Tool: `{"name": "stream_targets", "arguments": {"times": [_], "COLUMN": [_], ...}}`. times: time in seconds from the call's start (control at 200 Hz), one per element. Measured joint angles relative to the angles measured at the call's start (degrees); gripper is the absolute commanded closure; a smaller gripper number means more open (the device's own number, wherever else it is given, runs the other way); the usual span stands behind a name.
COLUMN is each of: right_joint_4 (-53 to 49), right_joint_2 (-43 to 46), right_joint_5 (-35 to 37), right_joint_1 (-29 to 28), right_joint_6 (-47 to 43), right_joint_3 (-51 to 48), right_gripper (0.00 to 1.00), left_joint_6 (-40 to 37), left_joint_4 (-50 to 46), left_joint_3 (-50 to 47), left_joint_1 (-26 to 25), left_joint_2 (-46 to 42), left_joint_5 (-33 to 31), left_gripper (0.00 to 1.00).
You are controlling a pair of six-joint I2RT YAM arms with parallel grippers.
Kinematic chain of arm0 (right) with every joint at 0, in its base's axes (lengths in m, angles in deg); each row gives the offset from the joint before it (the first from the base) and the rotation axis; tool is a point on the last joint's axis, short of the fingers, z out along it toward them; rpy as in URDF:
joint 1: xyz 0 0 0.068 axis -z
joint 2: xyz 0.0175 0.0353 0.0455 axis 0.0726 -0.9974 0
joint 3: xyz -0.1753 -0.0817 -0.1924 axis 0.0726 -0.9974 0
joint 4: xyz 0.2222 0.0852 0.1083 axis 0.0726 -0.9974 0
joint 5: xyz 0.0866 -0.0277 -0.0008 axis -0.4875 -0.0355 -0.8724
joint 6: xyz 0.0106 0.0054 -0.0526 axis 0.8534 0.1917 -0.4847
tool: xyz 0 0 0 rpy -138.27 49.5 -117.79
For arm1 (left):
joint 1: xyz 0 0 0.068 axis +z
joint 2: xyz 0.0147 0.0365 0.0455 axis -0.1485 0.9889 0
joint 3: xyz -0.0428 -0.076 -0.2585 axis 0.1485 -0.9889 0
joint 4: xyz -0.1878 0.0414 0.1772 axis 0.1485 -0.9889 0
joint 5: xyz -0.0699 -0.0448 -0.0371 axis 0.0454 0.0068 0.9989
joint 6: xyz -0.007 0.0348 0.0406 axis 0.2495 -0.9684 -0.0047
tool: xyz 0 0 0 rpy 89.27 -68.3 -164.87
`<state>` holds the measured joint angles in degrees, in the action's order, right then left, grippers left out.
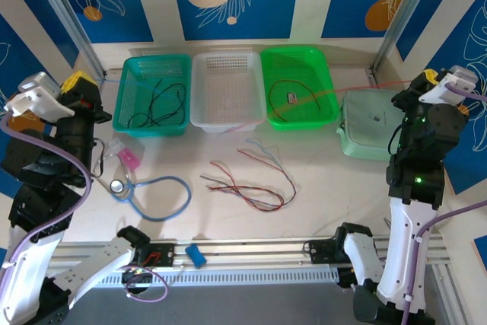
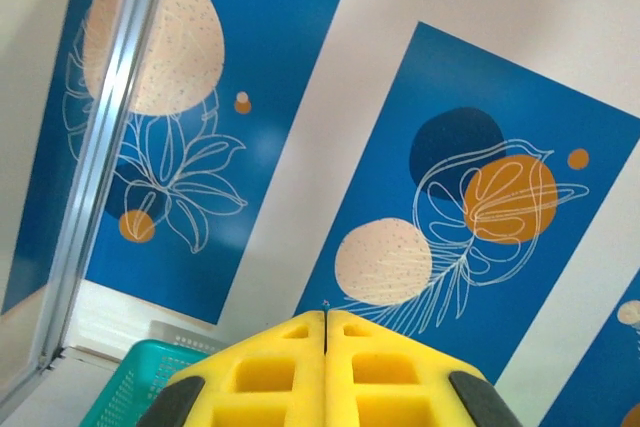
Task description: Untangle the cables
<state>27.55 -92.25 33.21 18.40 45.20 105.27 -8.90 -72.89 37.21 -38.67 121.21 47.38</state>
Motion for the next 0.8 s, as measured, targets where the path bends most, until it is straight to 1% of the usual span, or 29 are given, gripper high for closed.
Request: {"name": "stream_targets", "arguments": {"times": [0.16,0.28,0.36,0.52,0.7,0.795], "right_joint_4": [-0.6,-1.2,-1.4,-2.6,-3.0,-3.2], "right_joint_2": [-0.2,-0.1,0.0,0.7,2.0,2.6], "right_joint_5": [0.8,-1.7,-3.6,-5.5,-6.4,-7.6], "right_joint_1": [1.2,1.3,1.3,1.4,1.4,1.4], "right_joint_6": [3.0,5.4,6.8,7.8,8.6,9.8], "right_joint_3": [-0.8,-1.7,-2.2,-2.4,-2.4,-2.4], "right_gripper": [1.0,1.0,1.0,1.0,1.0,1.0], "left_joint_6": [-0.8,0.0,1.2,4.2,7.1,7.9], "left_joint_4": [0.3,0.2,0.2,0.7,1.9,2.5], "left_joint_3": [0.0,0.1,0.9,2.6,7.0,8.5], "left_joint_1": [0.0,0.0,0.0,0.0,0.0,0.0], "left_joint_2": [-0.9,-0.3,1.6,7.9,18.6,23.5], "left_joint_5": [-1.3,-0.7,0.9,5.7,13.3,16.2], "left_gripper": [1.0,1.0,1.0,1.0,1.0,1.0]}}
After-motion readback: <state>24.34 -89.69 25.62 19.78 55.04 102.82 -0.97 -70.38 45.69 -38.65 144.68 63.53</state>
